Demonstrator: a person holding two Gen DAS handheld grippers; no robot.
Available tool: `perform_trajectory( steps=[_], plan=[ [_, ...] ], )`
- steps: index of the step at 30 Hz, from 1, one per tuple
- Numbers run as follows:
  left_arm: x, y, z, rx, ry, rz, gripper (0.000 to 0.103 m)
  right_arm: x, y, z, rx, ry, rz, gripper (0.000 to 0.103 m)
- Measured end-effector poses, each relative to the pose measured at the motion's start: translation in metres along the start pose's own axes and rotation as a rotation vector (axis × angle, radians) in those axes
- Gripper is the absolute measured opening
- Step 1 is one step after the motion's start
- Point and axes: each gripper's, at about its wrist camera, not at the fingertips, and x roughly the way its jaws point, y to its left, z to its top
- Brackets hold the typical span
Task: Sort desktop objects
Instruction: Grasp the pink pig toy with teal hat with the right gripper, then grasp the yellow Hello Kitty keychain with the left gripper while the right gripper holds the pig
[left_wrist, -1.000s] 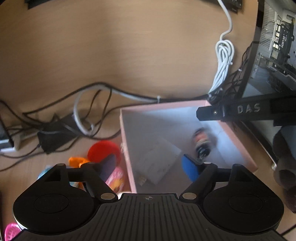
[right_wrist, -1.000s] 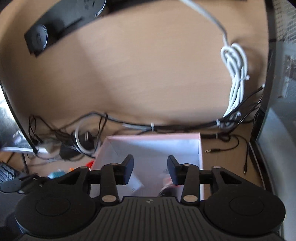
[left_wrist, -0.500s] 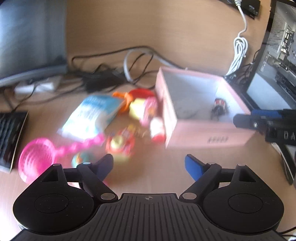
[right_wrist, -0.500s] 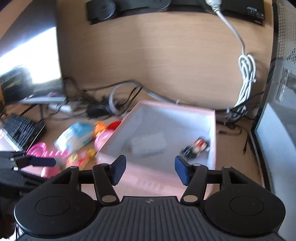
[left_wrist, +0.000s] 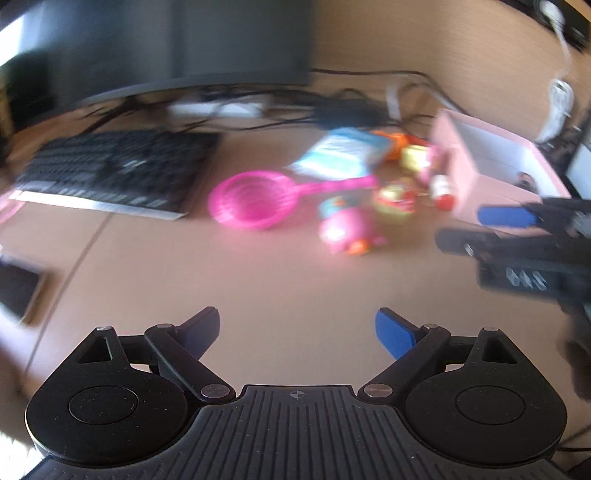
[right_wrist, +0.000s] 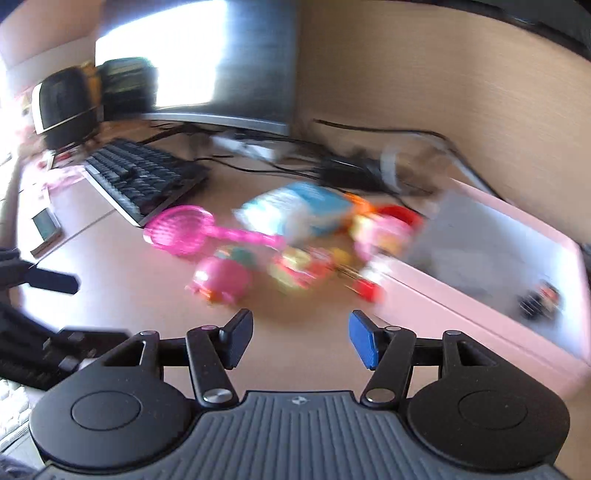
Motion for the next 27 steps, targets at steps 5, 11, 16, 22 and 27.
perform_trajectory(
  steps=[5, 11, 16, 22, 27],
  plan=[
    [-0.019, 0.029, -0.018, -0.071, 0.005, 0.055, 0.096, 0.039, 0.019, 0.030, 0.119, 0.016, 0.105, 0.066],
    [-0.026, 0.044, -0.028, -0.096, 0.012, 0.070, 0.096, 0.076, 0.053, 0.028, -0.002, 0.073, 0.056, 0.049],
    [-0.008, 0.036, -0.023, -0.073, 0.045, 0.022, 0.097, 0.059, 0.041, 0.012, 0.022, 0.085, 0.060, 0.047],
    [0.018, 0.002, -0.004, 0.036, 0.037, -0.062, 0.097, 0.011, 0.006, -0.027, 0.044, 0.094, -0.026, 0.047],
    [0.053, -0.039, 0.025, 0.154, -0.010, -0.120, 0.097, -0.034, -0.043, -0.055, 0.140, 0.074, -0.196, 0.047]
  ],
)
